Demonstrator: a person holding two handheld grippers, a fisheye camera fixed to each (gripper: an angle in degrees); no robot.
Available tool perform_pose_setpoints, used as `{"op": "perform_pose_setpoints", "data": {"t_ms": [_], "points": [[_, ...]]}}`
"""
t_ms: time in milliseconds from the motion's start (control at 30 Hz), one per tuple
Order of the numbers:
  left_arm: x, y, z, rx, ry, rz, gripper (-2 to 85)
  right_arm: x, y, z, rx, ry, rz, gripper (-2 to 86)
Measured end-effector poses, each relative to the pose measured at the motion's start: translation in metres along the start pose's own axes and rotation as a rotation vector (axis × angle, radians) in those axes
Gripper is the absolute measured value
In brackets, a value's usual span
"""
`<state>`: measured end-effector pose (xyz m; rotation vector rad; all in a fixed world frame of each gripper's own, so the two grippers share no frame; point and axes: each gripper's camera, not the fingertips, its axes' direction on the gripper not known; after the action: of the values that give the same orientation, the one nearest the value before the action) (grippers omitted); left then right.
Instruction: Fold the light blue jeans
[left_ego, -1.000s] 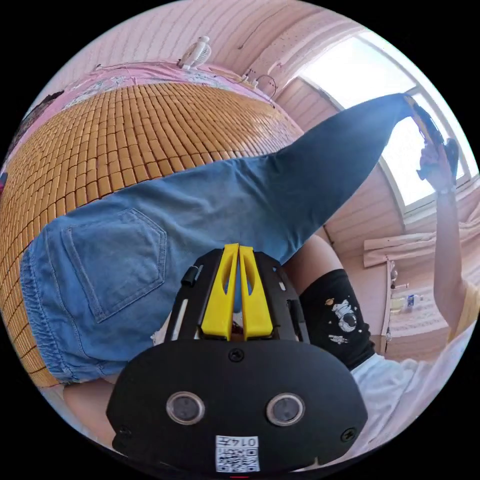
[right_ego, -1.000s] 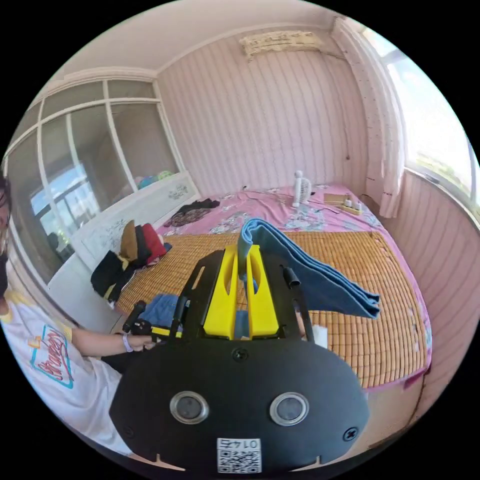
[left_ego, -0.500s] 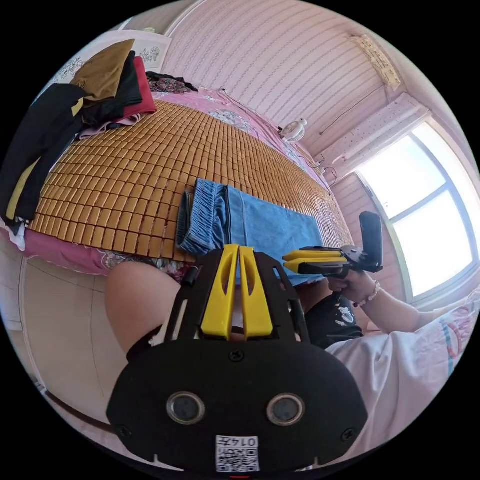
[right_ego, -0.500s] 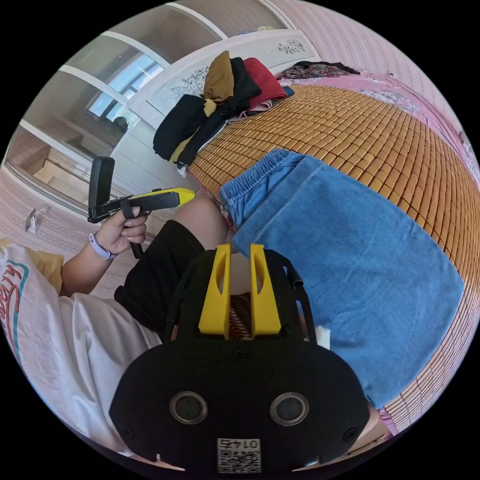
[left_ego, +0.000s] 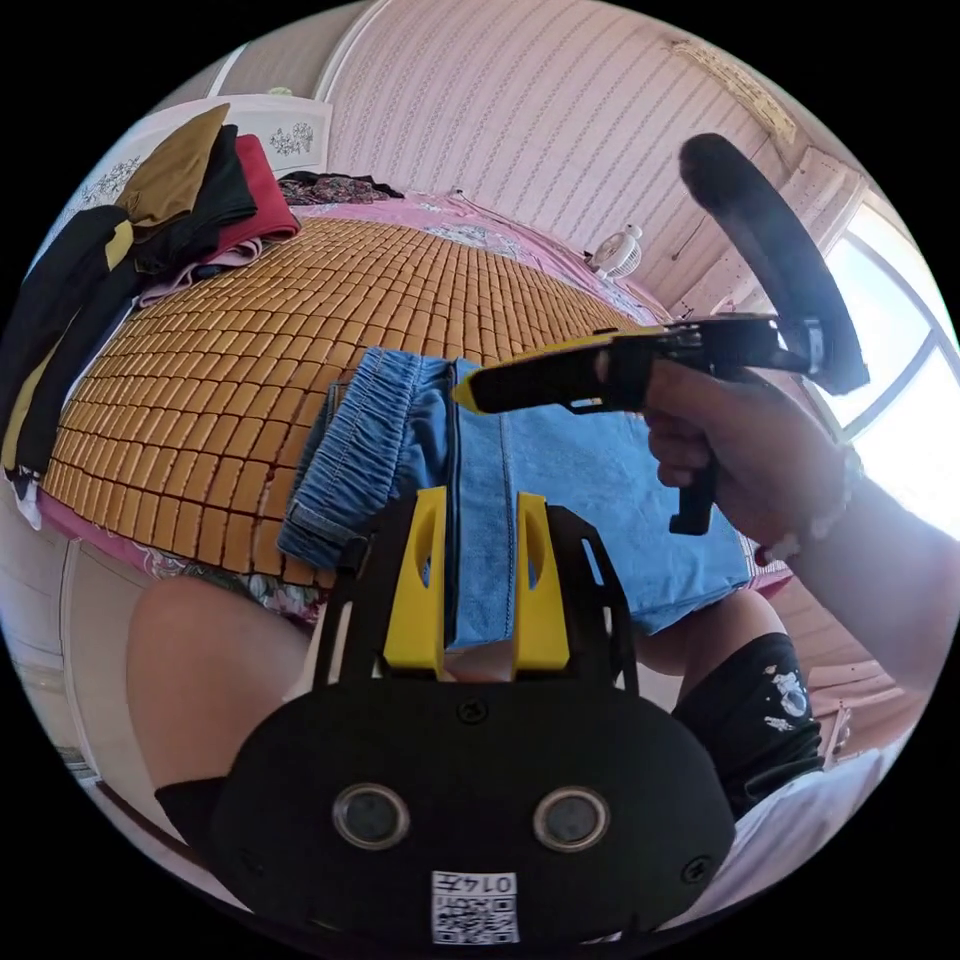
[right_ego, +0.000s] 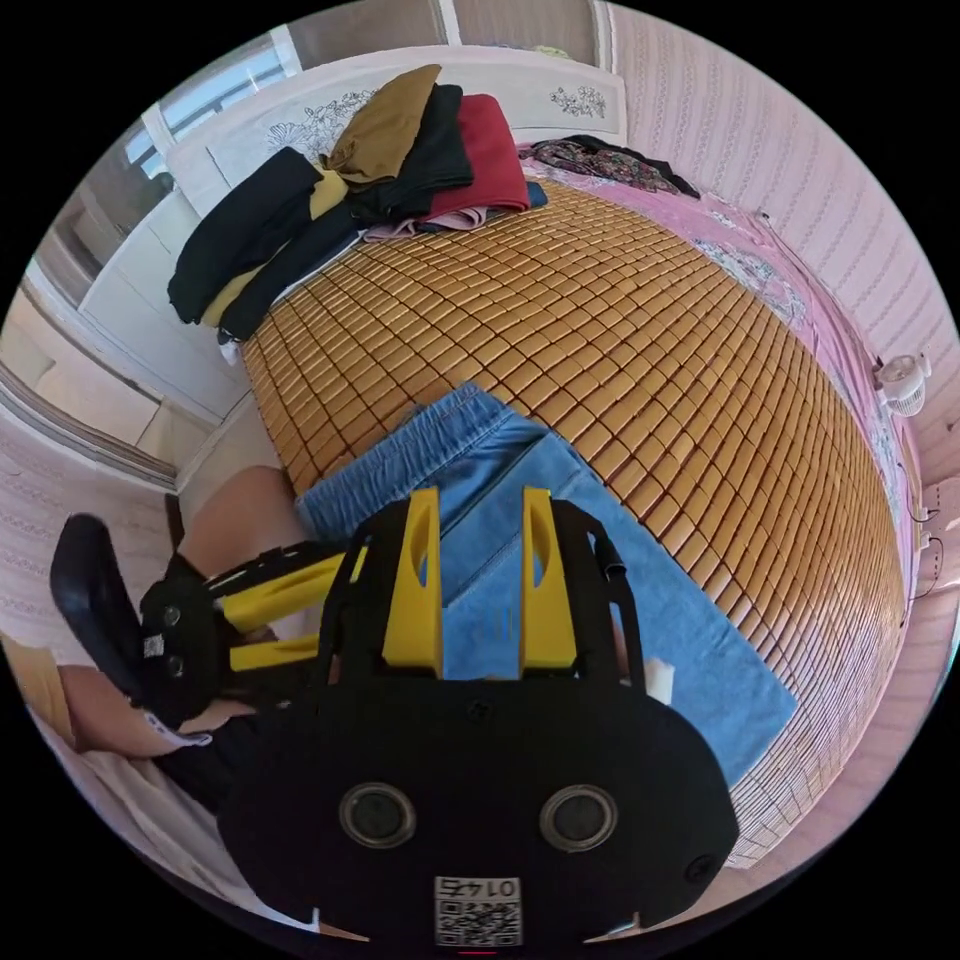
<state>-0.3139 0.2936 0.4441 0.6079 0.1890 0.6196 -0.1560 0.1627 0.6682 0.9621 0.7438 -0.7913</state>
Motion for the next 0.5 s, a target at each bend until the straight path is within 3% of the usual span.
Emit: {"op": "perform_pose_setpoints", "data": {"t_ms": [233,500], "points": [[-0.004,0.014,0.005,-0.001,0.016,-0.014,9.4,-0.005,-0.023,0.047,-0.058,0.087,0.032,10.8],[0.010,0.027,0.017,-0.060,-0.003,0.042,5.9,0.019,-0.013,0.039,0.000,-0.052,0.079,4.0]]}}
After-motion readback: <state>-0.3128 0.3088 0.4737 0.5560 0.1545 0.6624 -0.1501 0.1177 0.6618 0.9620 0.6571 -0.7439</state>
